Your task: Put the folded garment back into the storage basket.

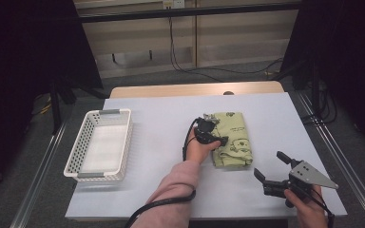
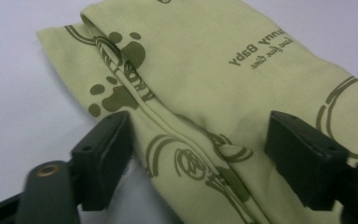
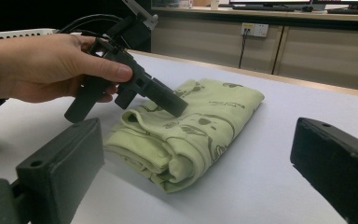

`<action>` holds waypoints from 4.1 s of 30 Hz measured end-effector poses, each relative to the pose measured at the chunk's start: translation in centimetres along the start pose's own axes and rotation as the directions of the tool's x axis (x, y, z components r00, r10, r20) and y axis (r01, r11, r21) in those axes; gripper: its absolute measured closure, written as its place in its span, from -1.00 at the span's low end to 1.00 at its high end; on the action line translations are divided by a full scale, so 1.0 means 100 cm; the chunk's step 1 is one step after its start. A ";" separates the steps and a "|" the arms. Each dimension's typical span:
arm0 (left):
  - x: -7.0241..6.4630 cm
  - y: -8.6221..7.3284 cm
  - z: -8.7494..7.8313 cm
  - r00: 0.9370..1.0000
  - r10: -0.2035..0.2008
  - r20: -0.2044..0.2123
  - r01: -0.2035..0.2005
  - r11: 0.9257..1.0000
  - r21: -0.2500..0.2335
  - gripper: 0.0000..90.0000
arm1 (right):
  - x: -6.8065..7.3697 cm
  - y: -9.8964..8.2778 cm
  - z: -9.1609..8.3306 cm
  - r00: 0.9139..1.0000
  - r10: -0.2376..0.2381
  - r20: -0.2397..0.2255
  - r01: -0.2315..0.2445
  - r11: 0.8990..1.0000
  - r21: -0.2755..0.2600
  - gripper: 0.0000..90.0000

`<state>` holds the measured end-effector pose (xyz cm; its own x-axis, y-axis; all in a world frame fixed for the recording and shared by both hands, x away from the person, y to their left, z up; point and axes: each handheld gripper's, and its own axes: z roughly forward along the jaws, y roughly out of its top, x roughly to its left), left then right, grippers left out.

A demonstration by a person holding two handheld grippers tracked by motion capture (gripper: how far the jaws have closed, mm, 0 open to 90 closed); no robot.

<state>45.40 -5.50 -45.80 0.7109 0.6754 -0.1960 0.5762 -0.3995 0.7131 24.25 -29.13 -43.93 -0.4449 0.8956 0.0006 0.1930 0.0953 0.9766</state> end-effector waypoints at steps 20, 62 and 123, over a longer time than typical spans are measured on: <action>-0.005 0.013 0.001 0.974 -0.201 0.103 0.196 0.979 0.062 0.61 | -0.002 0.000 0.000 1.000 0.003 -0.006 -0.003 1.000 -0.004 -0.95; 0.049 0.065 -0.121 0.958 -0.278 0.067 0.259 0.942 0.213 0.66 | 0.000 0.003 0.001 1.000 -0.006 -0.012 0.005 1.000 -0.019 -0.95; 0.097 0.081 -0.213 0.944 -0.329 -0.026 0.324 0.908 0.268 0.66 | 0.002 0.003 0.001 1.000 0.007 -0.014 -0.007 1.000 -0.021 -0.95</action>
<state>48.40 11.06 -27.53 0.4710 0.7853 -0.4019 0.8609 -0.3098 0.4035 24.33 -28.91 -43.64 -0.4558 0.8900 0.0105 0.1779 0.0795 0.9808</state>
